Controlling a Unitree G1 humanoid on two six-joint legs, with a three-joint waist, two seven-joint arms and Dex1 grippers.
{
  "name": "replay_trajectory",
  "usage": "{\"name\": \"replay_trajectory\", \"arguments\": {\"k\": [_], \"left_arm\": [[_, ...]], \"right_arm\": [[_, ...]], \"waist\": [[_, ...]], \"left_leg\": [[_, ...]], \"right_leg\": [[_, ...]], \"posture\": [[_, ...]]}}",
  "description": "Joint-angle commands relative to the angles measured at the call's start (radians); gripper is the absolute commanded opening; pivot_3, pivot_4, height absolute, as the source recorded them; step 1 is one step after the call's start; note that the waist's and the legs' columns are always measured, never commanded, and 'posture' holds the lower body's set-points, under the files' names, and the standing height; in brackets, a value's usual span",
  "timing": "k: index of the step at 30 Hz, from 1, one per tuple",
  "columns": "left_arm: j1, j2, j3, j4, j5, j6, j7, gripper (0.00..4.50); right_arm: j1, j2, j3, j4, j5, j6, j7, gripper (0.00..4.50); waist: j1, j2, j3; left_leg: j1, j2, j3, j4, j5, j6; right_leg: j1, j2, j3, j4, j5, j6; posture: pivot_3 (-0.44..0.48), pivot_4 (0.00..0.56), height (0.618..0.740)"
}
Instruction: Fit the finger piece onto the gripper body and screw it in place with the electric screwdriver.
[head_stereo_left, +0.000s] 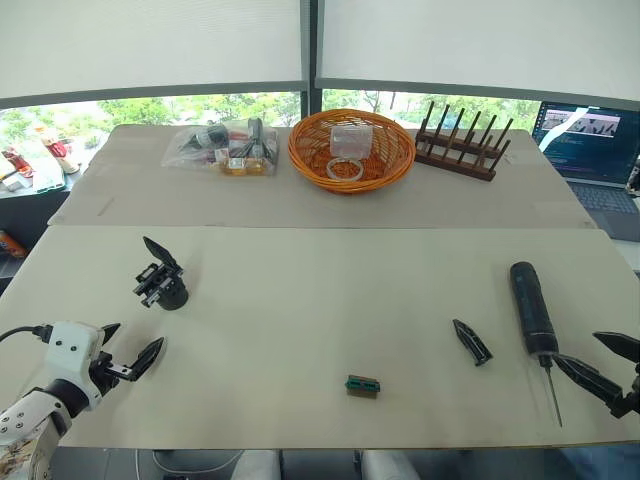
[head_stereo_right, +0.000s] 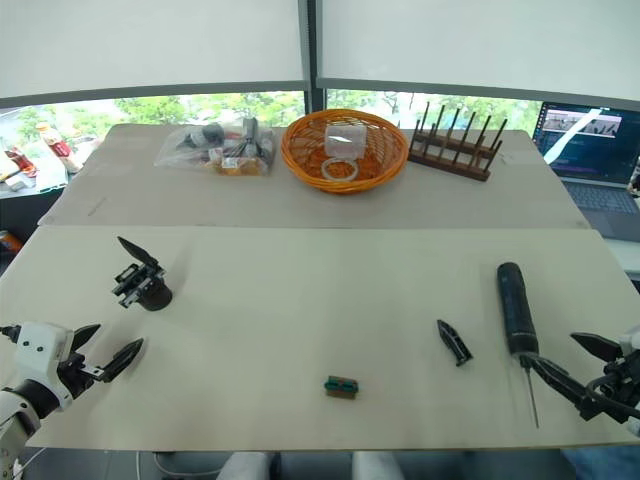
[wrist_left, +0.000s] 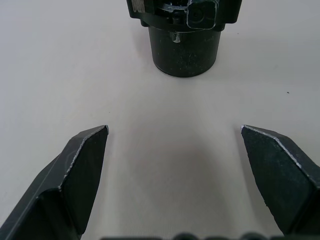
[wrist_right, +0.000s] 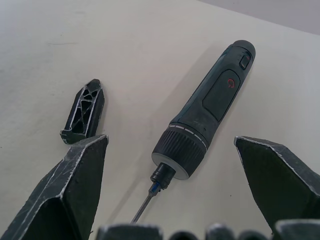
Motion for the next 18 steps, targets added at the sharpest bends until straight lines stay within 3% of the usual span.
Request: {"name": "replay_trajectory", "arguments": {"k": [1, 5, 10, 18], "left_arm": [[-0.016, 0.009, -0.002, 0.003, -0.006, -0.025, -0.01, 4.5], [-0.075, 0.013, -0.042, 0.042, 0.018, -0.031, -0.004, 4.5], [-0.146, 0.018, -0.068, 0.088, 0.022, -0.036, -0.005, 4.5], [-0.249, 0.002, -0.135, 0.176, 0.039, -0.077, -0.012, 4.5]], "right_arm": [[-0.003, 0.0, -0.024, -0.028, -0.001, -0.016, -0.008, 4.47], [-0.029, -0.023, -0.008, -0.109, 0.009, -0.006, -0.018, 4.47], [-0.116, -0.085, 0.044, -0.285, 0.161, 0.126, -0.022, 4.47], [-0.288, -0.146, 0.264, -0.488, 0.291, 0.214, -0.09, 4.47]], "waist": [[0.0, 0.0, 0.0], [0.002, 0.001, 0.0], [-0.008, 0.001, 0.0], [0.003, 0.0, 0.0]], "left_leg": [[0.0, 0.0, 0.0, 0.0, 0.0, 0.0], [0.0, 0.0, 0.0, 0.0, 0.0, 0.0], [0.0, 0.0, 0.0, 0.0, 0.0, 0.0], [0.0, 0.0, -0.001, 0.0, 0.0, 0.0]], "right_leg": [[0.0, 0.0, 0.0, 0.0, 0.0, 0.0], [0.0, 0.0, 0.0, 0.0, 0.0, 0.0], [0.0, 0.0, 0.0, 0.001, 0.0, 0.0], [0.0, 0.0, -0.001, 0.002, 0.0, 0.0]], "posture": [[0.0, 0.15, 0.74], [0.0, 0.15, 0.74], [0.0, 0.15, 0.74], [0.0, 0.15, 0.74]]}}
